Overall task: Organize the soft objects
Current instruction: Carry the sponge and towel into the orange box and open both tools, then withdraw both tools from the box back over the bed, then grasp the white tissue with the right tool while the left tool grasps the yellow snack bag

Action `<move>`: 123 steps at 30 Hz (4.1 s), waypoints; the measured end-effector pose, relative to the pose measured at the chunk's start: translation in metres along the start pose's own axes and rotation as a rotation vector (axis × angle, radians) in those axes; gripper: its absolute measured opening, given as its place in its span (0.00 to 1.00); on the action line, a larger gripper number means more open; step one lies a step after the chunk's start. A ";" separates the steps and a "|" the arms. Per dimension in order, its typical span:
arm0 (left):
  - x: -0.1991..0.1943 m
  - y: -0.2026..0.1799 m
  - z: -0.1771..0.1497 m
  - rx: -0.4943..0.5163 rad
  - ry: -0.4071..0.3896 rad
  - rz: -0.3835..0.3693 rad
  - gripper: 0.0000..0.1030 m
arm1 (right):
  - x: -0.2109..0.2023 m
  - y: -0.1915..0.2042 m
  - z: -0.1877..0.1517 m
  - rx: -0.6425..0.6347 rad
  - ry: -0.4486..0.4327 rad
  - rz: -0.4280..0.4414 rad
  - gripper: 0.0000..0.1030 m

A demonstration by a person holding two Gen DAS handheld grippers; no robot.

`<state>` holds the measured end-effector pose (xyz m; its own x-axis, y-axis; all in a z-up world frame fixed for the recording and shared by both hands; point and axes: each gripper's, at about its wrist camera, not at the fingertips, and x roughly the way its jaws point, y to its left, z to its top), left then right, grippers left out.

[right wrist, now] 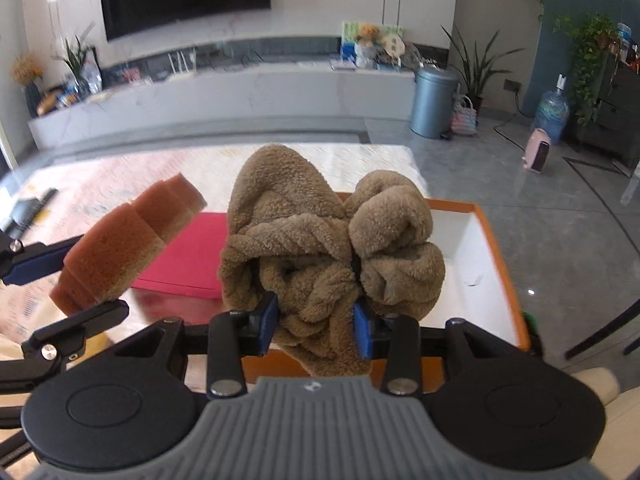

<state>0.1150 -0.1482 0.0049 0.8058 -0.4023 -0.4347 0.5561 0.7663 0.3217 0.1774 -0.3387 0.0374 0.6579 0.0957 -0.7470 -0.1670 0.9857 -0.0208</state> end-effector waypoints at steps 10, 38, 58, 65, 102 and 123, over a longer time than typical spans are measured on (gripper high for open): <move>0.069 -0.020 0.004 0.103 0.022 -0.067 0.40 | 0.079 -0.045 0.025 -0.028 0.175 -0.023 0.39; 0.135 -0.032 -0.028 0.148 0.272 -0.131 0.41 | 0.175 -0.047 0.010 -0.005 0.416 0.108 0.46; 0.068 -0.017 -0.006 0.027 0.138 -0.107 0.66 | 0.093 -0.036 0.019 0.006 0.259 0.005 0.82; 0.025 0.005 -0.008 -0.103 0.083 -0.058 0.66 | 0.043 -0.015 0.009 0.073 0.120 -0.012 0.84; -0.112 0.122 -0.190 -0.715 0.266 0.350 0.66 | 0.007 0.234 -0.101 -0.123 -0.197 0.078 0.87; -0.090 0.135 -0.202 -0.816 0.289 0.260 0.66 | 0.063 0.240 -0.081 -0.107 -0.118 0.084 0.87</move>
<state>0.0769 0.0925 -0.0823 0.7424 -0.1095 -0.6609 -0.0422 0.9770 -0.2093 0.1188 -0.1070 -0.0685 0.7187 0.1993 -0.6662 -0.2986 0.9537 -0.0369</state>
